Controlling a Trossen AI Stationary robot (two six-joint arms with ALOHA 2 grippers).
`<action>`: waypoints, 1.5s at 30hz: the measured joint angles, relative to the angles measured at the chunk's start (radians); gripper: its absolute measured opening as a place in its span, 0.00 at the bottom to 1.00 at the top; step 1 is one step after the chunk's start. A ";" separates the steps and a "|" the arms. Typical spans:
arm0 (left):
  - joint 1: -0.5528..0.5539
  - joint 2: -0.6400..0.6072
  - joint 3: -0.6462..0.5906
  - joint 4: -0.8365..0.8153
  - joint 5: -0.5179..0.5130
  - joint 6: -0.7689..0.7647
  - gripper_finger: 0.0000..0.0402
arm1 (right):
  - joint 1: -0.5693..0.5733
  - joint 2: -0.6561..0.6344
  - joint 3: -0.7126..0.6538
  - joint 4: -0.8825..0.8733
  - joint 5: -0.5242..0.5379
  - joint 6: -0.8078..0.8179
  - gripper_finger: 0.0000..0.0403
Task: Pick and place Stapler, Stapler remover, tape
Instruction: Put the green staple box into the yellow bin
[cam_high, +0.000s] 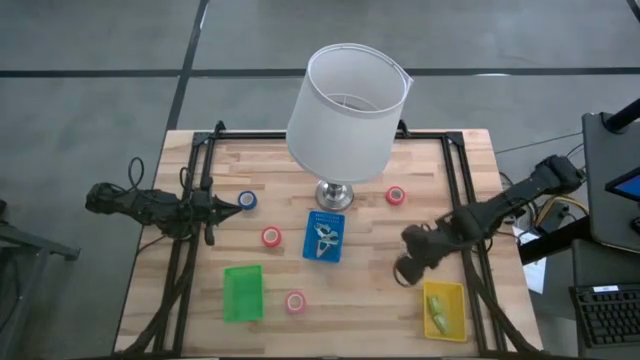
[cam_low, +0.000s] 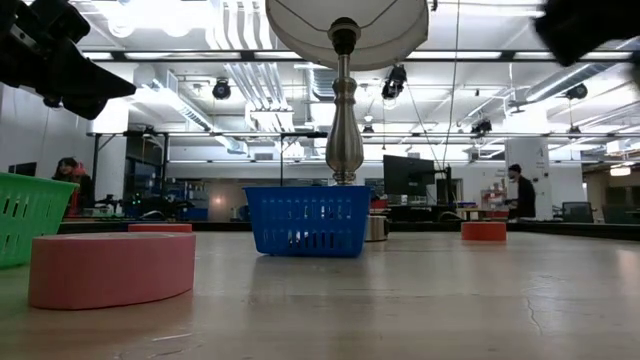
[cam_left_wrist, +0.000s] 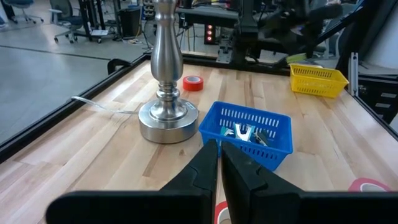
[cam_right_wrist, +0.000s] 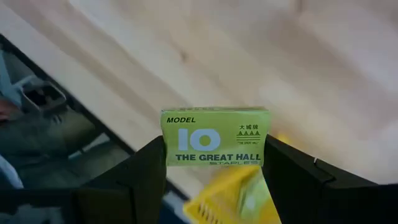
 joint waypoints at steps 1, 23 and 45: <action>0.000 0.000 0.000 0.001 0.000 0.000 0.06 | 0.038 -0.001 0.000 -0.008 0.000 0.046 0.57; 0.000 0.000 0.000 0.001 0.000 0.000 0.06 | 0.423 -0.003 -0.083 -0.006 0.012 0.701 0.57; 0.000 0.000 0.000 0.001 0.000 0.000 0.06 | 0.423 -0.002 -0.232 0.173 -0.002 0.810 0.57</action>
